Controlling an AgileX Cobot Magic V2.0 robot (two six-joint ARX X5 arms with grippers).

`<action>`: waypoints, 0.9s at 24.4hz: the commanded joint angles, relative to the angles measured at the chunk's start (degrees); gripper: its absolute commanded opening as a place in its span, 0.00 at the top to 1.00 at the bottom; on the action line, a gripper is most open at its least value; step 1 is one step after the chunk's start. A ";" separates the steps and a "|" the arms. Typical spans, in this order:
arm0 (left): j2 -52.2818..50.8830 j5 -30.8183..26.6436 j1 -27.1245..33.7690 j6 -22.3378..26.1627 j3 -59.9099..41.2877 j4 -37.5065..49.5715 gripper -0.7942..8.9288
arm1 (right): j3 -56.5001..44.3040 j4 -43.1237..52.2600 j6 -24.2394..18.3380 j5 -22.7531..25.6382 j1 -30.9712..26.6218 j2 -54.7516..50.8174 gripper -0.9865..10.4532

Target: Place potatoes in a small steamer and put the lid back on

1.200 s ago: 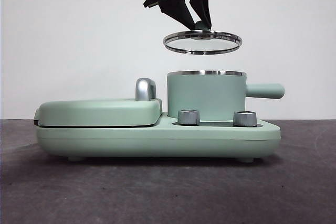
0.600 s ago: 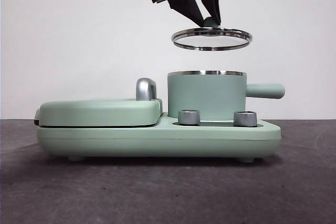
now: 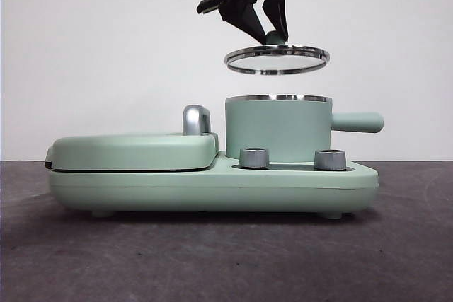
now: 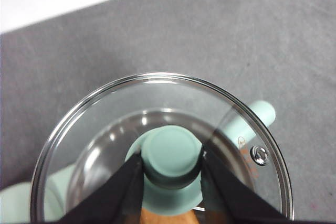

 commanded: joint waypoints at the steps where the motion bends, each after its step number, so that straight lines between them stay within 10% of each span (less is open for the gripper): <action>1: 1.38 -0.61 -0.63 -1.05 1.09 1.22 0.91 | 0.48 0.81 0.35 0.22 0.31 0.13 0.53; 22: 4.98 -3.45 -2.03 -1.88 1.09 -1.77 0.91 | 0.48 0.92 0.37 0.44 0.31 0.13 0.53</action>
